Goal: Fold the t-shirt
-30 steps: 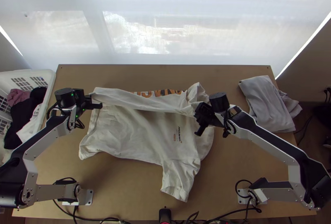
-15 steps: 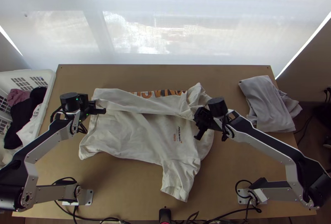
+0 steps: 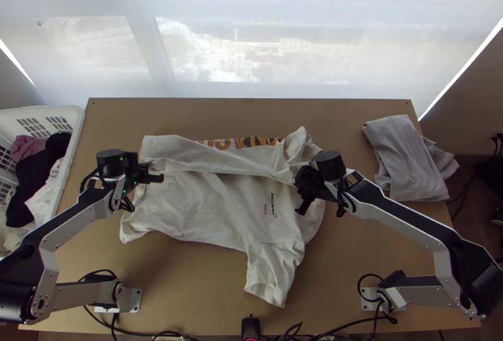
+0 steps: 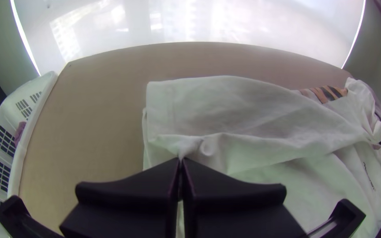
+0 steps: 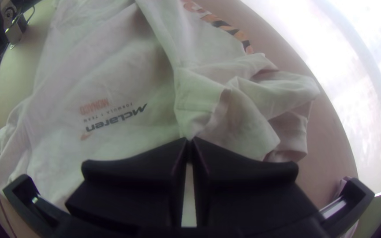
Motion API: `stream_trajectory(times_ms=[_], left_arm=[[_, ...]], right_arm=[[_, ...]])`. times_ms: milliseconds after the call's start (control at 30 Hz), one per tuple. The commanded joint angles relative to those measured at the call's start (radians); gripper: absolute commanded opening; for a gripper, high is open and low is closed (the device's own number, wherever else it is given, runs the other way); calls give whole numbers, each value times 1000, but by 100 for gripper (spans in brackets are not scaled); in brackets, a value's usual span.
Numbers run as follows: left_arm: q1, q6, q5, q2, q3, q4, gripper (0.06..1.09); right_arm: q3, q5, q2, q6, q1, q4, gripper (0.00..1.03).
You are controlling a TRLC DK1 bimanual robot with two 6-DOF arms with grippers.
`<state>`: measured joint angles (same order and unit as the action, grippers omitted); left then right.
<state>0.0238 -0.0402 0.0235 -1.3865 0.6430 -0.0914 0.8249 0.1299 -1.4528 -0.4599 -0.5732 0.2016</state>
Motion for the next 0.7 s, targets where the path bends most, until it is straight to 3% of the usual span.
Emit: stream_trajectory(times_ms=[0,167,200,233,300,333,367,433,467,667], left_arm=[[-12,2,-4,1,-22,-5,9],[5,14,-7,14,-26,1,9],[11,23,-8,21,-26,4,9],[15,26,-8,32,-25,10,9],[25,33,-8,69,-17,42,15],[25,37,-7,90,-9,64,27],[27,39,-7,115,6,105,45],[28,57,-8,155,52,206,72],[27,57,-7,182,72,263,79],[11,23,-4,365,144,644,90]], right_arm=[[-17,-1,3,0,-1,-10,3],[-20,-1,5,7,-1,-19,3],[-18,-1,6,9,-1,-19,9],[-18,-1,11,9,-1,-19,19],[-13,-1,22,9,-1,-19,56],[-10,-1,26,9,-1,-19,86],[-7,0,37,9,-1,-19,99],[0,-1,52,9,1,-19,98],[3,-1,62,10,3,-19,98],[34,-1,120,12,19,19,98]])
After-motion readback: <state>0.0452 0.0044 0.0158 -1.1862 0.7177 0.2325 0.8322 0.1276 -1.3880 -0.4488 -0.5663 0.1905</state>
